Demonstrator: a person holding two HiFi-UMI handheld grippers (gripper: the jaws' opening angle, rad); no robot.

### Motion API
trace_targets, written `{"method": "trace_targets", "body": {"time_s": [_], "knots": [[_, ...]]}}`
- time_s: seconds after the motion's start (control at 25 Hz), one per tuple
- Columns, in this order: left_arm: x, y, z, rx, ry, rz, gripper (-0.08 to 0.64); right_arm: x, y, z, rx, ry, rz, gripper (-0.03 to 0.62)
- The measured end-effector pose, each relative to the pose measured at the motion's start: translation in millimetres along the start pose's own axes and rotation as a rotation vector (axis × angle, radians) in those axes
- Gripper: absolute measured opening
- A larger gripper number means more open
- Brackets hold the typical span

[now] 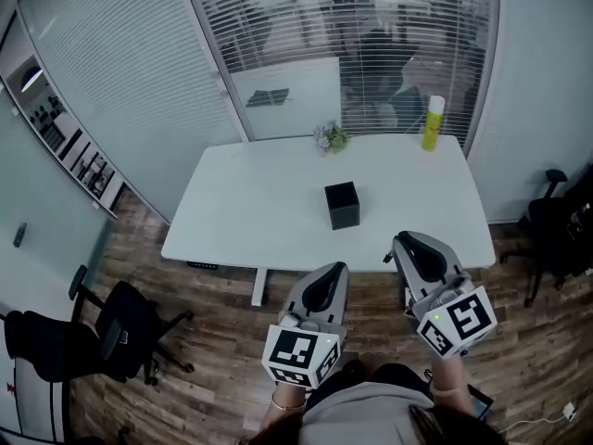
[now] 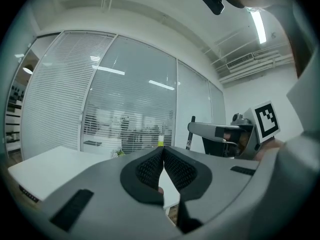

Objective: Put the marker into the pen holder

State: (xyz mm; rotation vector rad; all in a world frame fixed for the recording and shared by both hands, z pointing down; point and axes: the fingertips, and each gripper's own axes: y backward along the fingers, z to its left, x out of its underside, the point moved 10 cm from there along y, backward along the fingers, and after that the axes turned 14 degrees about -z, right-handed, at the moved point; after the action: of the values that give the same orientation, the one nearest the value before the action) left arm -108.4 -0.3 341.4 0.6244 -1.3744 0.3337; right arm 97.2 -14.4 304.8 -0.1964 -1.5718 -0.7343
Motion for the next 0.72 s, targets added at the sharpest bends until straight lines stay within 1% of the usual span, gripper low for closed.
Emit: {"method": "trace_targets", "body": {"time_s": [0.36,0.52,0.72], "knots": [[13,-18,21,0.017,0.044,0.008,0.020,18,-22,-3,-0.006,-0.007,0.041,0.054],[20,-35,28,0.025,0.040,0.014,0.020,28,-34,-17,-0.009,-0.017,0.039,0.054],[22,-58,44,0.015,0.035,0.016,0.020,36,-59,-35,-0.024,-0.029,0.033,0.054]]}}
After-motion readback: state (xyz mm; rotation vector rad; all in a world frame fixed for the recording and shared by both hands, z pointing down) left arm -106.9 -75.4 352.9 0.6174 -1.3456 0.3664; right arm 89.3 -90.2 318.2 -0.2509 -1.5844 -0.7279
